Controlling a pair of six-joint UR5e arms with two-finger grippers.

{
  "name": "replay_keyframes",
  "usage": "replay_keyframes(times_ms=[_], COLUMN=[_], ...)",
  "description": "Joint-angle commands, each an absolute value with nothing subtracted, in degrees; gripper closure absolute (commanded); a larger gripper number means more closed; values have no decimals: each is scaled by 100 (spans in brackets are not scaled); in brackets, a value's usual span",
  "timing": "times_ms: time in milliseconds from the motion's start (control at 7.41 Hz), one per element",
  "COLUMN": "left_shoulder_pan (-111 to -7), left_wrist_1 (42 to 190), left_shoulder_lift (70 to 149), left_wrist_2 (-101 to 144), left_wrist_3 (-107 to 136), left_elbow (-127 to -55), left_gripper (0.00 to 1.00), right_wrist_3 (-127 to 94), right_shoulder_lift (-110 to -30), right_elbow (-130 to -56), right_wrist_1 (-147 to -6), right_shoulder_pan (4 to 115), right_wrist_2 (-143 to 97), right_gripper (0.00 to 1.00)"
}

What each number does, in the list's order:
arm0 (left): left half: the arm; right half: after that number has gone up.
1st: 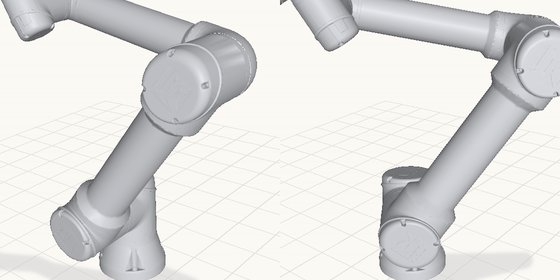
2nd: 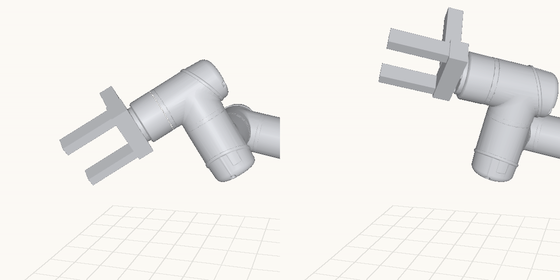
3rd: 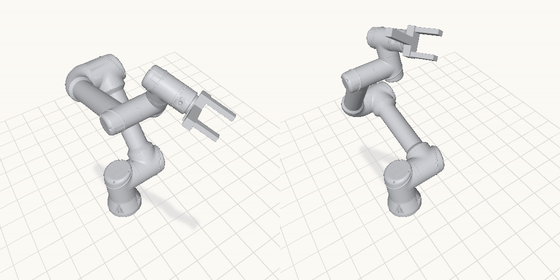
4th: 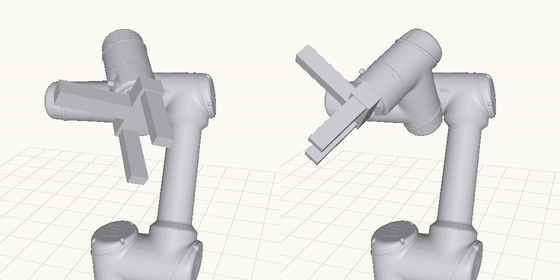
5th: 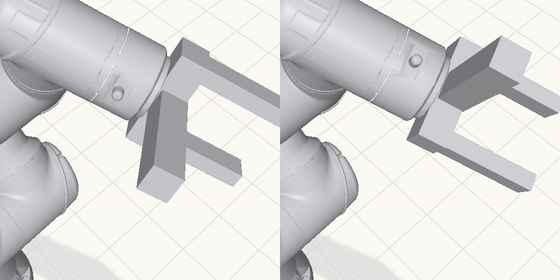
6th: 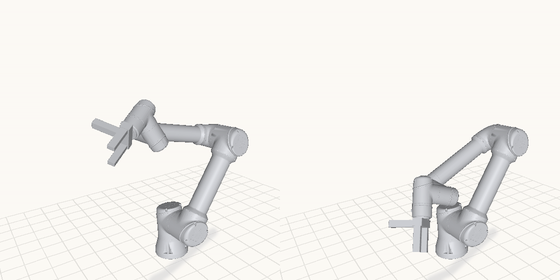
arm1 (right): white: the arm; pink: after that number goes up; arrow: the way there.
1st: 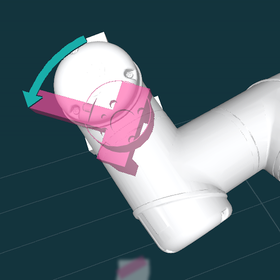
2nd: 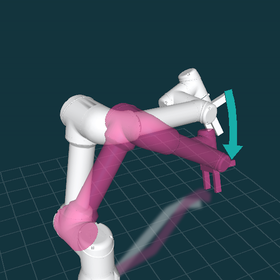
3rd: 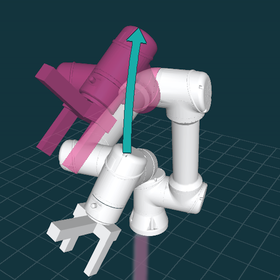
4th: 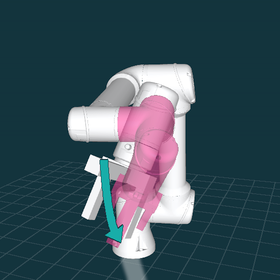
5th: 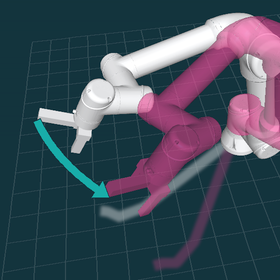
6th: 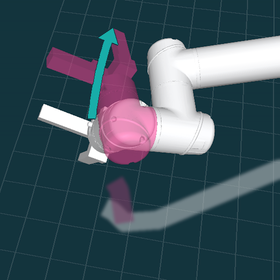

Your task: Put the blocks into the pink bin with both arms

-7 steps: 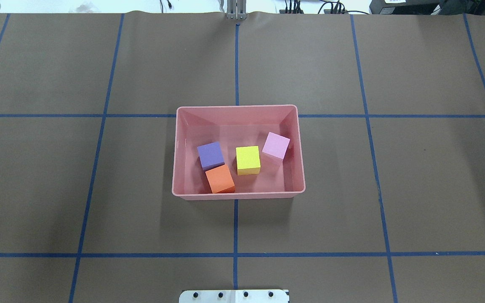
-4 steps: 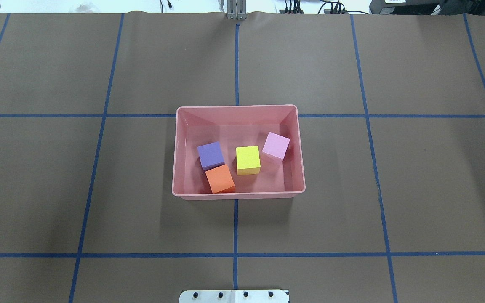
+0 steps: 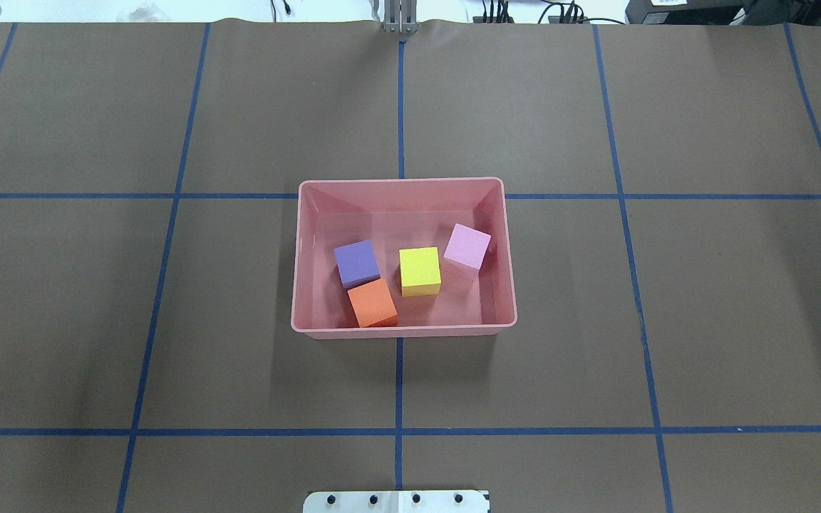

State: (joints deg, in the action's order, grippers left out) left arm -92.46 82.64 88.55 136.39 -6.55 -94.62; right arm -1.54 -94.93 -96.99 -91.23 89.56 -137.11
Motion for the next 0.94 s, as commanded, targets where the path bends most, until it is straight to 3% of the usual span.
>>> replay_keyframes(times_ms=[0,810], left_shoulder_pan=[-9168,-9009], left_wrist_1=[8271,8963], left_shoulder_lift=[8903,8851], left_wrist_2=[13474,13351], left_wrist_3=[-431,-114], left_elbow=[-9466,-9457], left_gripper=[0,0], right_wrist_3=[-167,-158], right_shoulder_lift=[-9483,-9492], right_elbow=[-9703,-9694], right_wrist_1=[-9123,-9123], right_shoulder_pan=[8956,8956], right_wrist_2=[-13711,-13720], right_gripper=[0,0])
